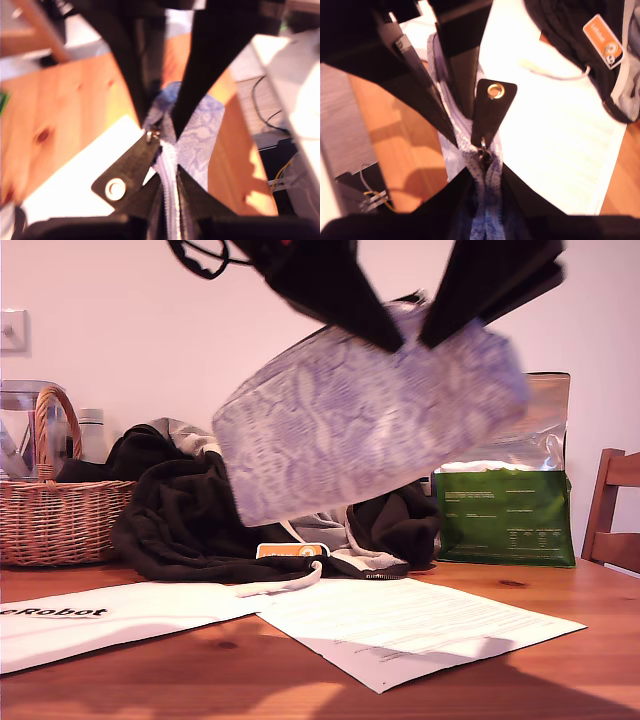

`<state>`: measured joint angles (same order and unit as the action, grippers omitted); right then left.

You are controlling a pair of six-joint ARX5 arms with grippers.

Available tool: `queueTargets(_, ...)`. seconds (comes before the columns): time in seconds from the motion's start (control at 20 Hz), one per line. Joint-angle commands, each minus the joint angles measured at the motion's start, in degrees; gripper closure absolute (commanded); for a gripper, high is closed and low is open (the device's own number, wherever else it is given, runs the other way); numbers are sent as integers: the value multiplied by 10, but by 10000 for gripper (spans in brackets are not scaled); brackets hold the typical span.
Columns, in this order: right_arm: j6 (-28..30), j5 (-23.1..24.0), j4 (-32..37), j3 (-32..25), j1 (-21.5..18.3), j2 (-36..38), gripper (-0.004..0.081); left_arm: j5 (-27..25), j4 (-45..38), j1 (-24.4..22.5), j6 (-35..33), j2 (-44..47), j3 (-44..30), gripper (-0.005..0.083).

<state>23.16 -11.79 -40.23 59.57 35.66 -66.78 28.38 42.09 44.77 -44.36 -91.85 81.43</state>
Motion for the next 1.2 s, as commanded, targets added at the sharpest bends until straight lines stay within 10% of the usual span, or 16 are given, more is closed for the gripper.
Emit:
queueTargets(0.0, 14, 12, -12, -11, -1, -21, 782, -3, -14, -3, 16, 16, 4, 699)
queueTargets(0.15, 28, 19, -9, -11, 0, -21, 782, -15, -16, -20, 44, 16, 4, 491)
queueTargets(0.4, 40, 20, 0, -11, 0, -21, 782, 5, -15, -53, 121, 15, 5, 413)
queueTargets(0.8, 66, 34, 3, -11, 20, -20, 782, 283, -35, -157, 271, -14, 5, 413)
queueTargets(1.15, 69, 47, 6, -11, 22, -20, 782, 399, -27, -161, 379, -107, 5, 413)
